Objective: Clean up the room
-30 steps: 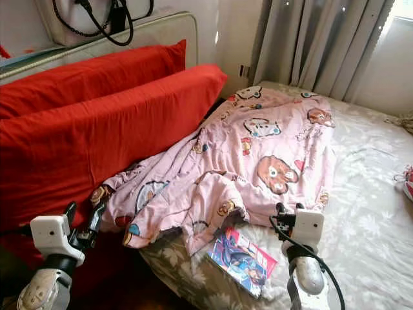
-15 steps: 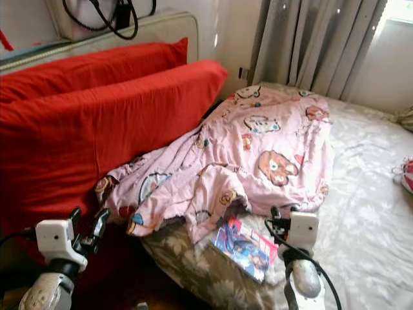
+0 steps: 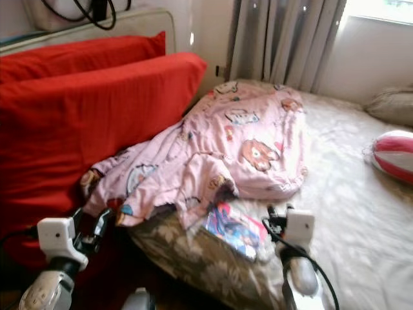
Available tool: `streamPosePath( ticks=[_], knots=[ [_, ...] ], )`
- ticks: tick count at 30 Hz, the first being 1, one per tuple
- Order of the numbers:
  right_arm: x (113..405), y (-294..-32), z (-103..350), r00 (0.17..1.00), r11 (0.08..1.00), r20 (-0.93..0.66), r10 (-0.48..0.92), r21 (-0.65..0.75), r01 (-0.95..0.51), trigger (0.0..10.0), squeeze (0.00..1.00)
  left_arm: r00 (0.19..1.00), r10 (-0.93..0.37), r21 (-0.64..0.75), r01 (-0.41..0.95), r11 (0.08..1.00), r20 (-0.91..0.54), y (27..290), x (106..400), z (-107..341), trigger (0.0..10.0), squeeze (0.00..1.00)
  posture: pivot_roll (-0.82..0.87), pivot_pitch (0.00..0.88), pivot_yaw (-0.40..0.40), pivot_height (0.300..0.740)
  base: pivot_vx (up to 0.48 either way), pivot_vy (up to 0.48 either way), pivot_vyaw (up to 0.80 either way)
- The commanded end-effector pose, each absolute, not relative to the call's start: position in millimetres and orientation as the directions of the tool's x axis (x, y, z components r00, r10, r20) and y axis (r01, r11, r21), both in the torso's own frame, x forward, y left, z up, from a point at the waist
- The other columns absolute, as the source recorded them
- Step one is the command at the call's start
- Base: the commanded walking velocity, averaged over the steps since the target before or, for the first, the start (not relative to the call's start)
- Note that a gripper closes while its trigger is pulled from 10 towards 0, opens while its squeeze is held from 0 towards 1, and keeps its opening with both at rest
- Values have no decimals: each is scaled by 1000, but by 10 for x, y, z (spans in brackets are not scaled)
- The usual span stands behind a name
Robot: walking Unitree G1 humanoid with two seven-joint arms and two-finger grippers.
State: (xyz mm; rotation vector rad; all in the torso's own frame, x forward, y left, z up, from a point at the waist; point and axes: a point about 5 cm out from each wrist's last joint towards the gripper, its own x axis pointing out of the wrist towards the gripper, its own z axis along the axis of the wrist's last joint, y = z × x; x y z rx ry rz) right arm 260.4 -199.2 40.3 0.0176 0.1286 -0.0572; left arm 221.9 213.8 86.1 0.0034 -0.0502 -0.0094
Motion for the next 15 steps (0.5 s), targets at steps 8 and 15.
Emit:
streamPosePath(
  ticks=[8,15],
  knots=[
    [2570,-1944,367,988,998,-150,-28,43,35,10000,0,1000,-19,-11,19,1000,17,2115,2192,820,10000,0,135,0,-37,650,0,0,0],
    [2579,-1931,365,988,998,-153,-24,49,32,10000,0,1000,-25,-14,25,1000,14,2112,2194,827,10000,0,135,0,-36,650,0,0,0]
  ],
)
